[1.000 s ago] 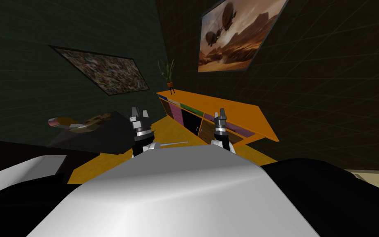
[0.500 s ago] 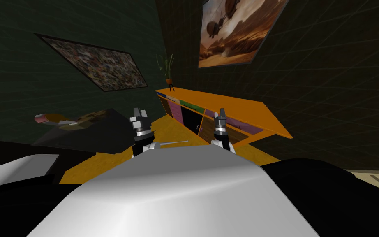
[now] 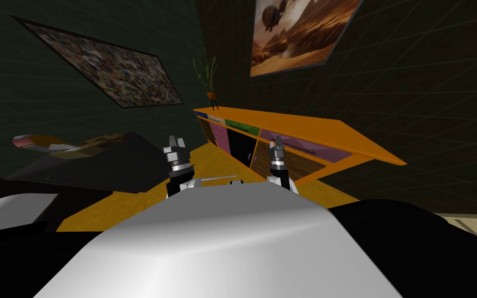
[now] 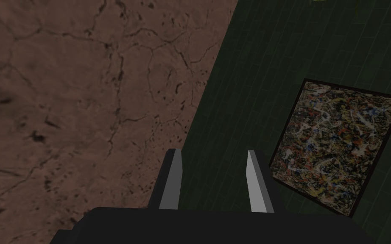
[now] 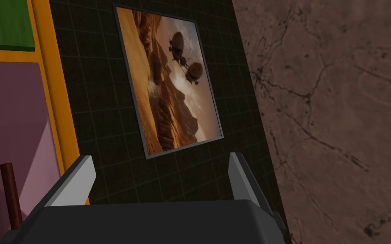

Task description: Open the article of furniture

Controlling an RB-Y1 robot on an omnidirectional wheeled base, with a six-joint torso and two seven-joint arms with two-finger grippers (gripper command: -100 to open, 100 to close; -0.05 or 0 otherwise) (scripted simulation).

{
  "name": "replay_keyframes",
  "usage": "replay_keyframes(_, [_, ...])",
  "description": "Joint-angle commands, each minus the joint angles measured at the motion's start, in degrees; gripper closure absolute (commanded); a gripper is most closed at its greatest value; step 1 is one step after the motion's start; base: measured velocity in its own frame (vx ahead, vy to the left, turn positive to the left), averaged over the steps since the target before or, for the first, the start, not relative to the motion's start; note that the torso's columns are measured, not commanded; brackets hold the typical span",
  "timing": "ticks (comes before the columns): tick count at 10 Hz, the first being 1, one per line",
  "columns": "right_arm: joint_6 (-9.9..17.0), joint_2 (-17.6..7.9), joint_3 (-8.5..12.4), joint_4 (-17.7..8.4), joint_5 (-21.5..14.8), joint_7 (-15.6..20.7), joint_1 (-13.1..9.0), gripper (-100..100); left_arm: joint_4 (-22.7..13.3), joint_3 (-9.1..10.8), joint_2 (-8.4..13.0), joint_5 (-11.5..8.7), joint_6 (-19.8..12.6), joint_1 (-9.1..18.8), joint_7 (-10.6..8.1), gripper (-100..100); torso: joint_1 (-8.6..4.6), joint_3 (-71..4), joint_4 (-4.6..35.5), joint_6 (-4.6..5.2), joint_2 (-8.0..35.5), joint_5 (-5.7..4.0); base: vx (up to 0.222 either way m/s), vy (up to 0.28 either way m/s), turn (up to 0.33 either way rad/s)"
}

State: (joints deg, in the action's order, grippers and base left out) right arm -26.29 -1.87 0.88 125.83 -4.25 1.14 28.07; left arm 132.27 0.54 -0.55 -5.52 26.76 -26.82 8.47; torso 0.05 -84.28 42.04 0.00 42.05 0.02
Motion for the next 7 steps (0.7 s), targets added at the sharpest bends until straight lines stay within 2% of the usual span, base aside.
replay_keyframes(1, [0.0, -4.0, 0.5, -0.7, -1.8, 1.5, 0.0, -100, 0.0, 0.0, 0.0, 0.0, 0.0, 0.0, 0.0, 0, 0.03, -0.3, 0.2, 0.0, 0.1, 0.01, 0.036, 0.054, -0.011])
replay_keyframes(7, [0.4, -12.4, 2.6, -3.2, -9.1, 7.5, -0.6, -100, 0.0, -0.01, 0.0, 0.0, 0.0, 0.0, 0.0, 0, 0.1, -0.3, 0.2, 0.0, 0.2, 0.02, 0.055, 0.066, -0.021])
